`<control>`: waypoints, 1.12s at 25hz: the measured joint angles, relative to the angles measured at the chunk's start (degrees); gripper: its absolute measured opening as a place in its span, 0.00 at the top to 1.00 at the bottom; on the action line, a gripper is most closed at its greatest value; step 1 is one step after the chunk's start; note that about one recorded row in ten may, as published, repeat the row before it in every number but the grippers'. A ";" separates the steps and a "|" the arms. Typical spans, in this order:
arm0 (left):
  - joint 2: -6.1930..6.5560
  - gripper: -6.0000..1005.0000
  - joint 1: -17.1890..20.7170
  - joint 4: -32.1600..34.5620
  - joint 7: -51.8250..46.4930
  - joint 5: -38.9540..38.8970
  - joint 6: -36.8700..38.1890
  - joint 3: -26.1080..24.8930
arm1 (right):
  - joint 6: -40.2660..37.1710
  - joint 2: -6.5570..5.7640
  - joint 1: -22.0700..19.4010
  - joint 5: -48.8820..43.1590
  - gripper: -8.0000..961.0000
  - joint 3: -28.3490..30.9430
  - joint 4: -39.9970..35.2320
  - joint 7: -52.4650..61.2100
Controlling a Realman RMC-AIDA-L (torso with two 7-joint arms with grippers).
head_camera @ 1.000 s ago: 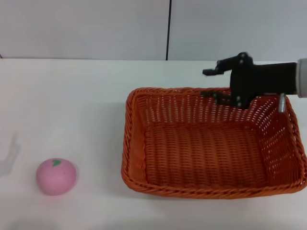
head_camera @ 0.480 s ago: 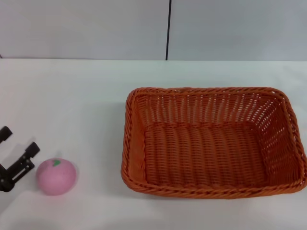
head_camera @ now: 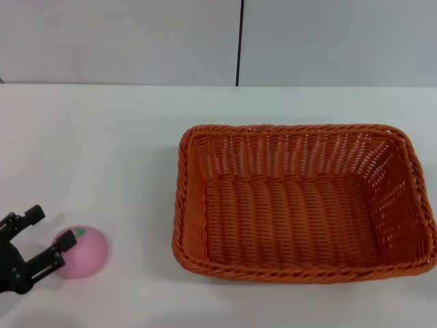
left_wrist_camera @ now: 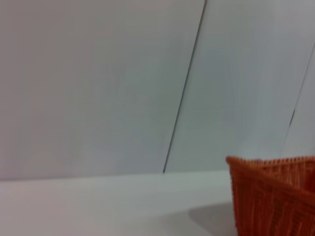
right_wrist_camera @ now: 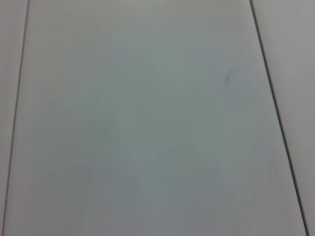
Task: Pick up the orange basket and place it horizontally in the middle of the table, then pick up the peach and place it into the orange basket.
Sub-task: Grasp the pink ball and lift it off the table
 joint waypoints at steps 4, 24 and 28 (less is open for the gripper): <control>-0.36 0.33 0.14 0.14 -0.28 -0.01 2.86 2.91 | 0.02 -0.01 0.25 0.04 0.55 0.46 1.44 0.01; -0.55 0.49 1.42 -4.54 9.32 -2.61 2.25 0.59 | -1.60 0.27 1.39 0.26 0.55 10.38 9.63 -1.50; -0.69 0.56 0.71 -4.59 9.33 -4.09 -0.74 0.10 | -2.01 0.27 1.01 0.28 0.55 11.28 10.19 -1.51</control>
